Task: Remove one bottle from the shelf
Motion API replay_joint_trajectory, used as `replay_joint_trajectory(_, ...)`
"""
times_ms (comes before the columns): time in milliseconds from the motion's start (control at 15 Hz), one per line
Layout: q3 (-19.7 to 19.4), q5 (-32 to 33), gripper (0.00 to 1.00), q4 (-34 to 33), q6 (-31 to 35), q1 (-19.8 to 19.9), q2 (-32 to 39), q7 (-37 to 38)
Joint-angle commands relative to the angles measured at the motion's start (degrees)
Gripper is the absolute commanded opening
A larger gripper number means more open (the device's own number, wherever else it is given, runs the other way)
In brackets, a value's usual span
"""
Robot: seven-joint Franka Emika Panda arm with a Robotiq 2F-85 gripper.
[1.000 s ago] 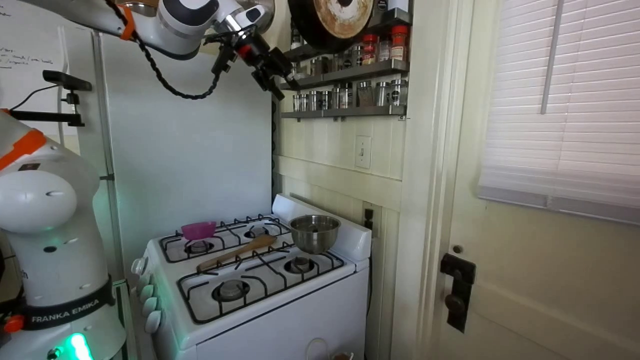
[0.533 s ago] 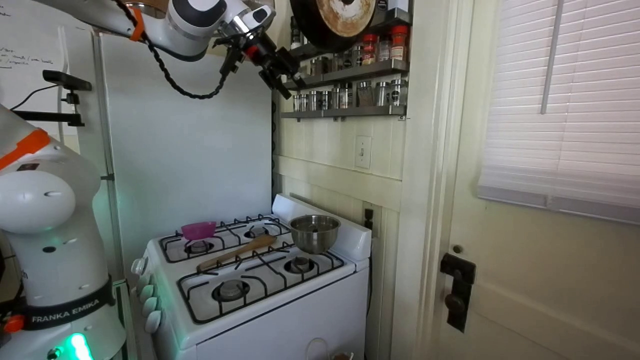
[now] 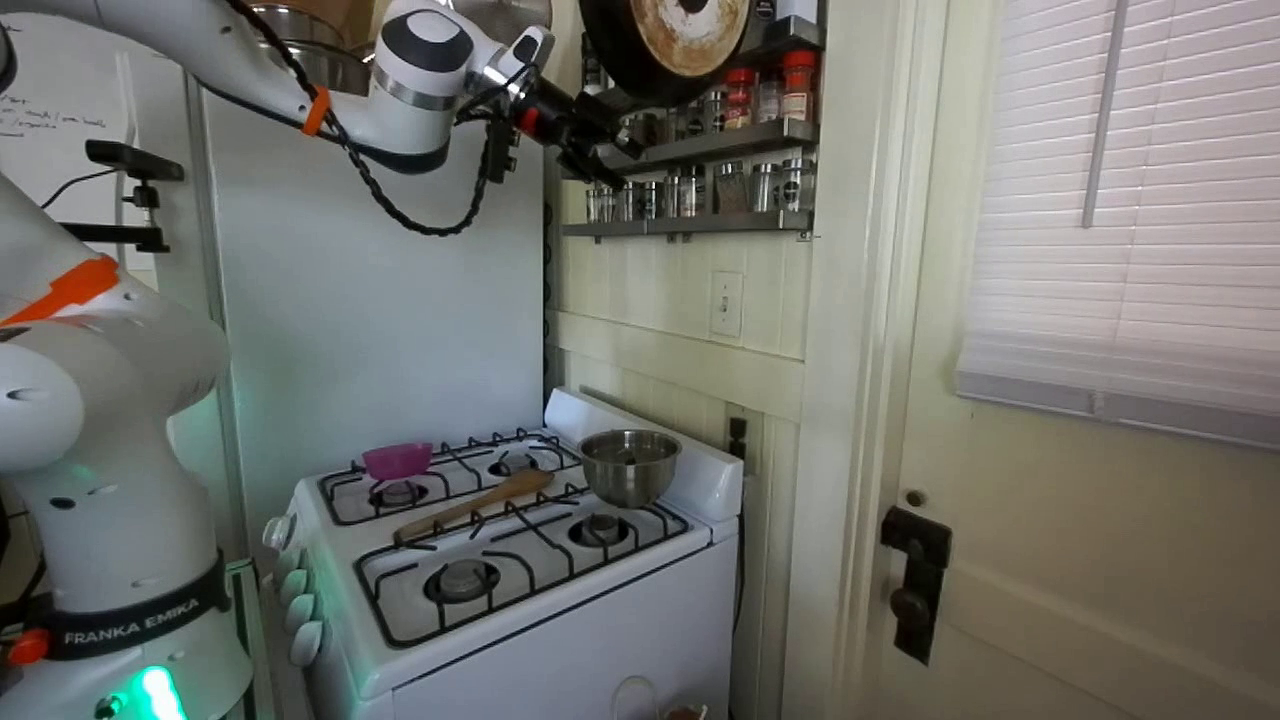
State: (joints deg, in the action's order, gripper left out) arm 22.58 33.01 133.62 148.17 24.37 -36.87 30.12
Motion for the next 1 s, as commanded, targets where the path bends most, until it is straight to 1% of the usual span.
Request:
replay_joint_trajectory(0,5.5,7.6,1.0,-4.8,-0.4,5.0,4.4,8.4)
replay_joint_trajectory(133,5.2,9.8,1.0,-7.4,-2.0,3.8,7.0,10.1)
replay_joint_trajectory(200,2.2,8.0,1.0,-7.7,-1.9,-0.2,8.7,7.1)
replay_joint_trajectory(267,2.0,10.0,1.0,-5.6,-1.4,0.0,6.1,9.4)
replay_joint_trajectory(400,0.6,9.8,1.0,-6.8,-1.3,-1.8,8.0,8.9)
replay_joint_trajectory(533,-0.5,10.0,1.0,-6.8,-0.3,-2.6,8.6,9.6)
replay_joint_trajectory(600,-1.8,10.5,1.0,-5.9,3.3,-3.2,8.7,11.4)
replay_joint_trajectory(667,-2.3,11.1,1.0,-5.6,4.3,-3.3,8.6,12.7)
replay_joint_trajectory(867,-4.8,12.2,1.0,-4.3,12.0,-3.8,8.7,16.1)
replay_joint_trajectory(933,-3.8,10.9,1.0,-3.7,14.8,-2.0,8.7,15.8)
